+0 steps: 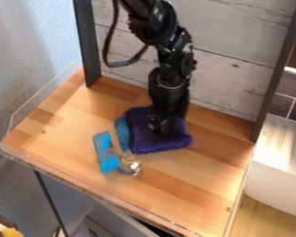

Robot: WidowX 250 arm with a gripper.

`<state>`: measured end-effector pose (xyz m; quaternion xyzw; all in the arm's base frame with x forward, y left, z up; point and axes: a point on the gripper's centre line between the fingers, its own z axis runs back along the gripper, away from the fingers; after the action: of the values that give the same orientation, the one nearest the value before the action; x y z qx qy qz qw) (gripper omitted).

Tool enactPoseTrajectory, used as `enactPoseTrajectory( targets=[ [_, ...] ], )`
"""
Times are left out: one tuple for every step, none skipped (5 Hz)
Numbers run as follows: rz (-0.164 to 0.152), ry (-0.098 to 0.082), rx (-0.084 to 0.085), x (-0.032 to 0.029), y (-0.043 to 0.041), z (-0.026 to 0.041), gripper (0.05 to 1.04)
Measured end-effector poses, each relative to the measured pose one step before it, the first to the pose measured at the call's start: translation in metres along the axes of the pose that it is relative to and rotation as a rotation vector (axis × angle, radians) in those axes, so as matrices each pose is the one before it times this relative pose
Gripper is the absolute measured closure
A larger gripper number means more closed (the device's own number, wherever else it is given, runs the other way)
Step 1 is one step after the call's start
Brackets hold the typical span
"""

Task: Move the purple cloth toward the middle left side of the table

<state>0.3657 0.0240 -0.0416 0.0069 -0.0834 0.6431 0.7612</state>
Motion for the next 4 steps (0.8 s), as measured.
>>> enactPoseTrajectory(
  targets=[
    [0.0320,-0.0190,0.0048,0.02065,0.00139,-0.00346,0.083],
    [0.0488,-0.0197,0.0056,0.02421,0.00196,-0.00399,0.083],
    [0.0551,-0.0229,0.0029,0.02345,0.00559,-0.00281,0.084],
    [0.0442,-0.0207,0.0063,0.01718,0.00558,-0.00151,0.084]
  ],
)
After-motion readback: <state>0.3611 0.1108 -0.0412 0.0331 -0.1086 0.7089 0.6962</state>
